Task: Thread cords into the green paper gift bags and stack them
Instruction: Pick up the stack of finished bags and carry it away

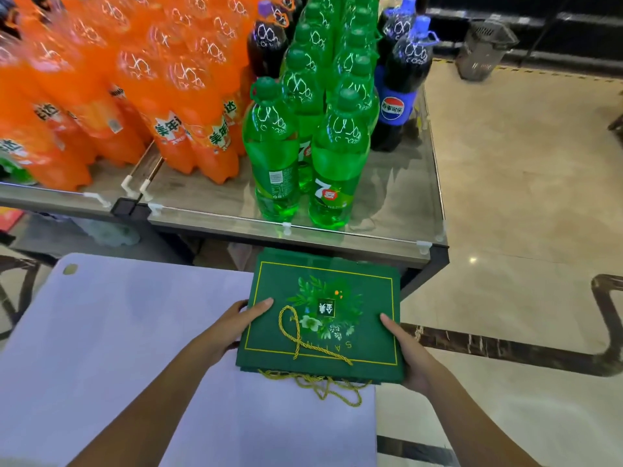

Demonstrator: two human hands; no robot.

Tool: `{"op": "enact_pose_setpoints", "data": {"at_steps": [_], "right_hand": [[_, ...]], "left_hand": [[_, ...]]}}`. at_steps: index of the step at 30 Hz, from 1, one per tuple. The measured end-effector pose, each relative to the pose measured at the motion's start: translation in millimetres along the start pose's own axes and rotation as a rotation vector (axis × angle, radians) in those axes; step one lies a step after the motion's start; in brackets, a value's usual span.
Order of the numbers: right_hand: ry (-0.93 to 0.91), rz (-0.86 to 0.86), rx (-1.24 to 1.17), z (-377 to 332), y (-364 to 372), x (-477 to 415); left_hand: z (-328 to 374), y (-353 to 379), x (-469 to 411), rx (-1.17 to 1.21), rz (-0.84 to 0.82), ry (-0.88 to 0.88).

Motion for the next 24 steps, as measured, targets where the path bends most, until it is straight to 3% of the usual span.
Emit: {"op": "enact_pose_setpoints", "data": {"at_steps": [19, 24], "right_hand": [[0.033, 0.001, -0.047, -1.6, 5.3, -5.4], [0.024, 0.024, -0.043, -3.2, 8.3, 1.6]], "left_hand": [[-1.0, 4.6, -2.4, 0.003, -0.099, -0.027], [-6.6, 9.7, 1.1, 0.152, -0.117, -0.019]]}}
Point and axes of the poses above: each hand's wrist, its own x-axis away from the middle knuckle, its own y-axis out of the palm, z = x × y, the point moved 6 cm from there along -x, towards the middle knuckle, and after that the axes turned 10 degrees about y, right-handed, at the moved point
